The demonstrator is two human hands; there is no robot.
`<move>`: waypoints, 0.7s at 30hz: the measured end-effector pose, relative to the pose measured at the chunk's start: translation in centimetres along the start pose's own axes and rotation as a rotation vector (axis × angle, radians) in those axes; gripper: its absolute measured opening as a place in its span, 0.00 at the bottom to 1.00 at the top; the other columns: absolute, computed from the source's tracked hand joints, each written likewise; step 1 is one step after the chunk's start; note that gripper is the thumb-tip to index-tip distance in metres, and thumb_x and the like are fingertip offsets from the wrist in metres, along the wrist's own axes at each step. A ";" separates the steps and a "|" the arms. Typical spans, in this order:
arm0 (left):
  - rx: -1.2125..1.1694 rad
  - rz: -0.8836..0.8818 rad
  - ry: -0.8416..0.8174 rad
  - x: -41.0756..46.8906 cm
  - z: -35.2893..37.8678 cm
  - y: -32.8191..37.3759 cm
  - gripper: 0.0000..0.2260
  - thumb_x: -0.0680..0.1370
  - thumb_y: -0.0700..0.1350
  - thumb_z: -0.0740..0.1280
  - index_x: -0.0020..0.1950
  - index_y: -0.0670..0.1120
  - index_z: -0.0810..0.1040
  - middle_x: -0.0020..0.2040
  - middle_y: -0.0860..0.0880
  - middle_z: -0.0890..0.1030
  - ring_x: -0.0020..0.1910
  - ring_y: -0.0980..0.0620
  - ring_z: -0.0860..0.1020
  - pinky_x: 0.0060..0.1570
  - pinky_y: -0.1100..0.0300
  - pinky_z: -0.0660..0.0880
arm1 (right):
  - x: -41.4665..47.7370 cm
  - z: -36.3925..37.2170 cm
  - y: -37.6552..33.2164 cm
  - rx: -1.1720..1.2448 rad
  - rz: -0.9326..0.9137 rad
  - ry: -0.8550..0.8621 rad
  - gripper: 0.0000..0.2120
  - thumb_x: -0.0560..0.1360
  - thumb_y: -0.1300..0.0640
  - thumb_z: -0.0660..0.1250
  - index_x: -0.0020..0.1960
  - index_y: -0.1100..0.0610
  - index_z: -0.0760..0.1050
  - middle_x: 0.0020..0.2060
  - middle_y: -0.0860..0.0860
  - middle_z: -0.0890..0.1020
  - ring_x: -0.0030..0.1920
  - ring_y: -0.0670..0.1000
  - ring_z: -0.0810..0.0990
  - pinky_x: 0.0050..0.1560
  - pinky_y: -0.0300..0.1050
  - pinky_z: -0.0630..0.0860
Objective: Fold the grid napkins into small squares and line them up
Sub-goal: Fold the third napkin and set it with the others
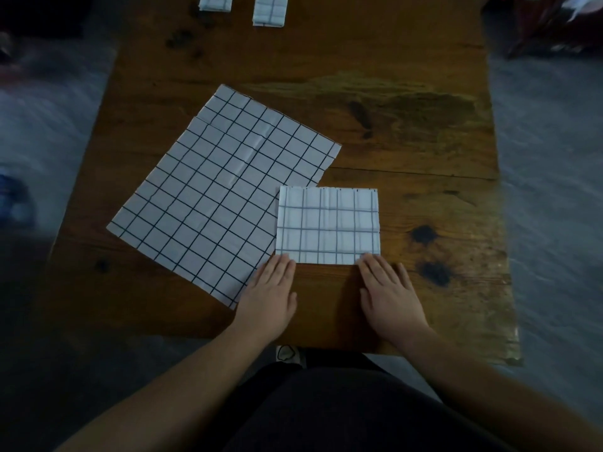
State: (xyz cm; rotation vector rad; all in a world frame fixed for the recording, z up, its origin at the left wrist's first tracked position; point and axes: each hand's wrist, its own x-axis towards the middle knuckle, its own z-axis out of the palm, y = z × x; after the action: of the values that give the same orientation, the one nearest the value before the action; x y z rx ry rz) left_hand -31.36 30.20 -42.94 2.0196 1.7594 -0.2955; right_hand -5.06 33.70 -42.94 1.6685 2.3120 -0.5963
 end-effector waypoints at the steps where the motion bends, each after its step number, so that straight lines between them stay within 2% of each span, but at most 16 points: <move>1: -0.018 -0.021 -0.003 -0.2 -0.2 -0.4 0.28 0.85 0.56 0.46 0.82 0.48 0.41 0.83 0.48 0.42 0.80 0.51 0.38 0.79 0.51 0.39 | -0.2 -0.4 0.7 0.009 0.015 0.010 0.28 0.84 0.47 0.48 0.83 0.50 0.53 0.82 0.47 0.55 0.81 0.49 0.49 0.81 0.57 0.45; 3: -0.079 -0.047 0.020 -0.5 -0.4 -0.6 0.28 0.85 0.56 0.47 0.82 0.47 0.44 0.83 0.48 0.44 0.81 0.51 0.39 0.77 0.53 0.38 | 0.0 -1.5 1.5 0.043 0.047 0.039 0.25 0.84 0.48 0.50 0.80 0.51 0.61 0.80 0.48 0.62 0.80 0.50 0.55 0.81 0.57 0.48; 5: -0.142 -0.042 0.080 -0.6 -0.8 -0.1 0.27 0.85 0.53 0.51 0.82 0.47 0.52 0.83 0.48 0.51 0.81 0.50 0.43 0.77 0.52 0.43 | 1.4 -2.9 1.7 0.082 0.052 0.077 0.23 0.84 0.50 0.54 0.77 0.52 0.66 0.77 0.49 0.67 0.78 0.51 0.60 0.80 0.58 0.52; 8: -0.227 0.015 0.079 -0.6 -1.8 1.7 0.23 0.84 0.48 0.56 0.79 0.49 0.63 0.78 0.51 0.65 0.78 0.53 0.57 0.78 0.53 0.55 | 5.5 -5.5 1.3 0.172 -0.016 0.105 0.22 0.82 0.55 0.60 0.75 0.51 0.67 0.75 0.50 0.69 0.77 0.52 0.62 0.78 0.56 0.60; 10: -0.265 0.054 0.040 0.0 -2.3 3.3 0.21 0.83 0.46 0.57 0.77 0.51 0.65 0.74 0.53 0.68 0.74 0.56 0.62 0.76 0.55 0.59 | 8.8 -7.1 0.8 0.218 -0.063 0.106 0.22 0.80 0.58 0.61 0.74 0.50 0.67 0.73 0.49 0.70 0.76 0.51 0.63 0.77 0.54 0.63; 16: -0.291 -0.049 0.056 2.1 -2.4 5.7 0.24 0.82 0.47 0.58 0.79 0.48 0.62 0.74 0.49 0.68 0.73 0.51 0.64 0.73 0.53 0.61 | 15.8 -9.4 0.1 0.148 -0.103 -0.015 0.27 0.79 0.57 0.60 0.78 0.51 0.62 0.75 0.51 0.67 0.76 0.54 0.62 0.76 0.57 0.62; 21: -0.280 -0.054 0.059 2.1 -2.0 5.8 0.24 0.82 0.46 0.58 0.78 0.47 0.62 0.72 0.48 0.69 0.72 0.50 0.64 0.72 0.54 0.63 | 12.7 -7.9 1.4 0.058 -0.073 0.035 0.25 0.81 0.52 0.58 0.78 0.50 0.60 0.74 0.49 0.68 0.75 0.53 0.64 0.74 0.58 0.64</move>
State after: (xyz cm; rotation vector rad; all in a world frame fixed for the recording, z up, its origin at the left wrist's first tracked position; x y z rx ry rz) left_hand -25.63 32.48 -41.02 1.8011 1.7813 -0.0032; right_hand -7.44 48.49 -41.40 1.6378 2.4115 -0.6604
